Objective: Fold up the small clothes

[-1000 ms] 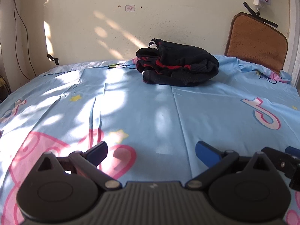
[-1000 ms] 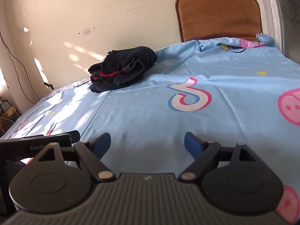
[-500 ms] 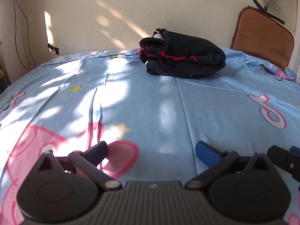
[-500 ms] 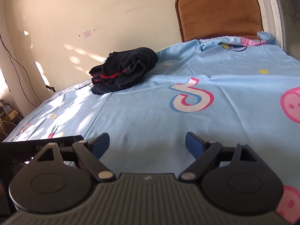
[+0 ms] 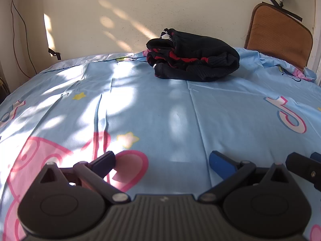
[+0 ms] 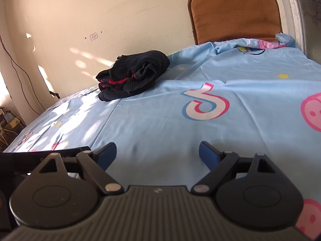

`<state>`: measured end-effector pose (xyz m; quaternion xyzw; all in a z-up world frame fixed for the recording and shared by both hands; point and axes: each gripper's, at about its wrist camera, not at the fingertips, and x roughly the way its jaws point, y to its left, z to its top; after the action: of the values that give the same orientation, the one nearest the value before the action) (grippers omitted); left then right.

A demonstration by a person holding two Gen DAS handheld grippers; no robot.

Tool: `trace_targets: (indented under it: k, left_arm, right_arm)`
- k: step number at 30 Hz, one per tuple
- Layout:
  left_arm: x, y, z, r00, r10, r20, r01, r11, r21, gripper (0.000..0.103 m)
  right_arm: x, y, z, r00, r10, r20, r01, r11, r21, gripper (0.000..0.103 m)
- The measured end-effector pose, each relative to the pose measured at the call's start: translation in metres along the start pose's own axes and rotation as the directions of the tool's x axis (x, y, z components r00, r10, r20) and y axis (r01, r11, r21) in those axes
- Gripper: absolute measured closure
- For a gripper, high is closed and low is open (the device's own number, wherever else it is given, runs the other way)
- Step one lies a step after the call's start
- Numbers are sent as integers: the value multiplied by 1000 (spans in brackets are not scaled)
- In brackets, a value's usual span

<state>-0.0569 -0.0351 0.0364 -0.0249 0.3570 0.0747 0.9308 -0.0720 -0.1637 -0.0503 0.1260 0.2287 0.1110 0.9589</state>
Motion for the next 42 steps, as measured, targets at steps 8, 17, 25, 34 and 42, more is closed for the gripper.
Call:
trace_targets:
  k: [8, 17, 25, 34, 42]
  left_arm:
    - [0, 0, 0, 1000, 0, 0, 0, 1000, 1, 0]
    - [-1, 0, 0, 1000, 2, 1, -2, 1000, 1, 0]
    - [1, -1, 1, 1000, 9, 2, -9, 1000, 0, 0]
    - [0, 0, 0, 1000, 1, 5, -1, 1000, 6, 0]
    - [1, -1, 1, 1000, 2, 4, -2, 1000, 5, 0]
  right_arm:
    - [0, 1, 0, 1000, -1, 0, 1, 1000, 1, 11]
    - [0, 1, 0, 1000, -2, 0, 2, 1000, 1, 10]
    - [1, 1, 0, 1000, -2, 0, 2, 1000, 0, 10]
    - [1, 1, -1, 1000, -1, -2, 1, 1000, -5, 9]
    - [1, 1, 0, 1000, 0, -5, 0, 1000, -9, 9]
